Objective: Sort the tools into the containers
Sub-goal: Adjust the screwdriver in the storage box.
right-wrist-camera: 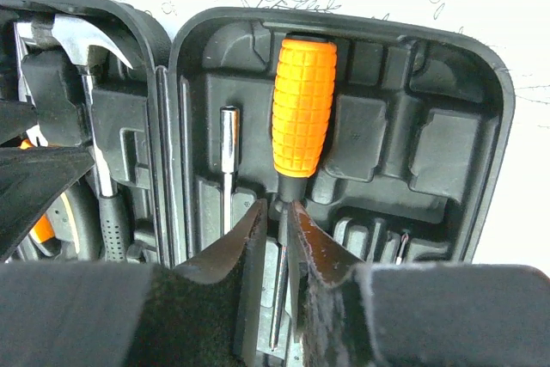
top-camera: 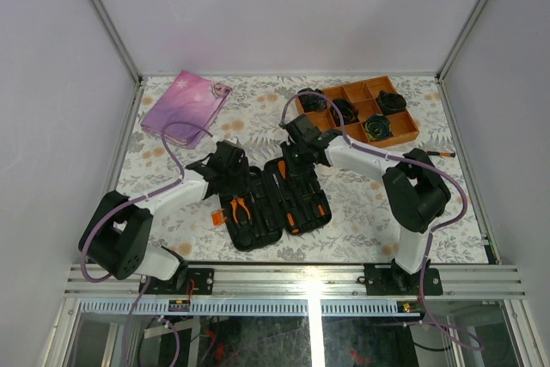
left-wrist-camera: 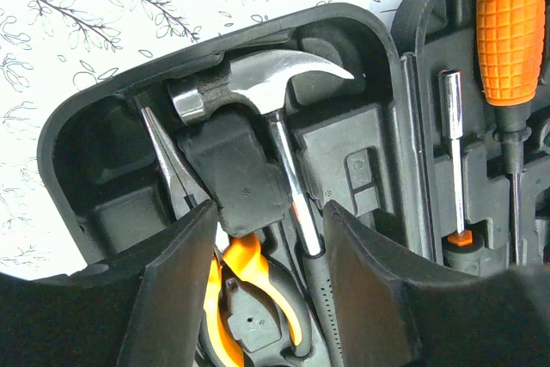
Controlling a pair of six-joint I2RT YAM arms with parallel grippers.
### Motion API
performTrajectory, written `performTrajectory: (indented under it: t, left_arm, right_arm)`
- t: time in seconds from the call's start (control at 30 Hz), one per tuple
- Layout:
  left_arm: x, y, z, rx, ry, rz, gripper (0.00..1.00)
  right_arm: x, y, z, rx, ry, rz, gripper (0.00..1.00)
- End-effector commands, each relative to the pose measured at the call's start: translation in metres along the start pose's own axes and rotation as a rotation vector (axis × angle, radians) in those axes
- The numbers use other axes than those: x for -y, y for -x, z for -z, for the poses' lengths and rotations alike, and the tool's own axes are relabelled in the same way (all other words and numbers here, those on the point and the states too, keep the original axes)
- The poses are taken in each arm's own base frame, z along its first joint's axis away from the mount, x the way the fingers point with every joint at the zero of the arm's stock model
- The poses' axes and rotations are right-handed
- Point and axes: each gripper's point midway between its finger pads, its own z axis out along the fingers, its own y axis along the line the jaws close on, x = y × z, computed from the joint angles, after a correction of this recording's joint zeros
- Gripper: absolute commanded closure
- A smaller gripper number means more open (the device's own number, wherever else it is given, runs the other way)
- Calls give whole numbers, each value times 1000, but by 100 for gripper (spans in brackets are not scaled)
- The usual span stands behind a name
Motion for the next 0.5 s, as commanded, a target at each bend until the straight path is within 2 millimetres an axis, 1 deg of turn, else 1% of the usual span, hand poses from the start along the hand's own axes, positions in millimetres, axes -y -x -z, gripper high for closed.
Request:
performTrajectory:
  t: [0.0, 0.13, 0.47]
  left_arm:
    - [3, -2, -9, 4, -19, -3, 49]
    - [4, -1, -9, 5, -22, -2, 49]
    - [4, -2, -9, 3, -25, -2, 49]
  right_arm:
    - [-9, 18, 6, 40, 2, 25, 78]
    - [-6, 16, 1, 27, -21, 31, 79]
    - [4, 1, -15, -37, -95, 60, 81]
